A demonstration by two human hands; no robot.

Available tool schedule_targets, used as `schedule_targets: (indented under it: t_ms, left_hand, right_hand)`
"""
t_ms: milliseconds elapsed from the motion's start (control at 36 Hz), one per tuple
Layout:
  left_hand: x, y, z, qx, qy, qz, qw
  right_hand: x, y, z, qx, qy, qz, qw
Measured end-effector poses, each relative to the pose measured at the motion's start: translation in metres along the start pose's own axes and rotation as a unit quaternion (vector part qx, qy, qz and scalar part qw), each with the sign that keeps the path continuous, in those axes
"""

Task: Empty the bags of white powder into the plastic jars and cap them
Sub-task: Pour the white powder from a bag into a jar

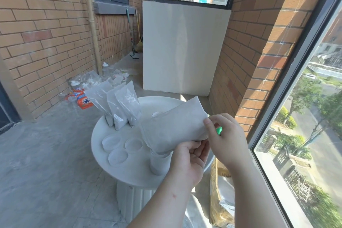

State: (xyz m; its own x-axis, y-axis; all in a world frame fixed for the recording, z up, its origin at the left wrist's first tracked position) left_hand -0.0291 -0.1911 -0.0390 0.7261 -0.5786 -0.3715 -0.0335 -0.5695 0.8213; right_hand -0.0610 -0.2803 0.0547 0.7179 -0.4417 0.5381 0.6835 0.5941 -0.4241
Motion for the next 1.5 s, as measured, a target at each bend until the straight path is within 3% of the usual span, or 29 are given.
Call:
schedule_targets:
  t_ms: [1111,1500]
  left_hand:
    - [0.000,-0.001,0.000,-0.008,-0.008,-0.004,1.000]
    - [0.000,0.000,0.000,-0.012,-0.015,-0.008,1.000]
  right_hand:
    - [-0.001,0.002,0.020,-0.020,-0.113,-0.094,0.989]
    - [-0.001,0.002,0.020,-0.020,-0.115,-0.106,0.987]
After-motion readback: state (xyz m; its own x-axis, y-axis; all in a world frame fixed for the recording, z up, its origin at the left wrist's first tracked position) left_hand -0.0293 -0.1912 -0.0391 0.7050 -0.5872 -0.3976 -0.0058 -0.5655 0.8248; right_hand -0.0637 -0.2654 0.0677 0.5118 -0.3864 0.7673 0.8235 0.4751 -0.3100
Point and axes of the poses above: each hand's wrist, its own x-axis towards the middle knuckle, its own y-axis out of the palm, z = x × y, the point moved 7 cm from there along x, towards the middle knuckle, and after that the axes turned 11 degrees about x, right-handed, at the moved point
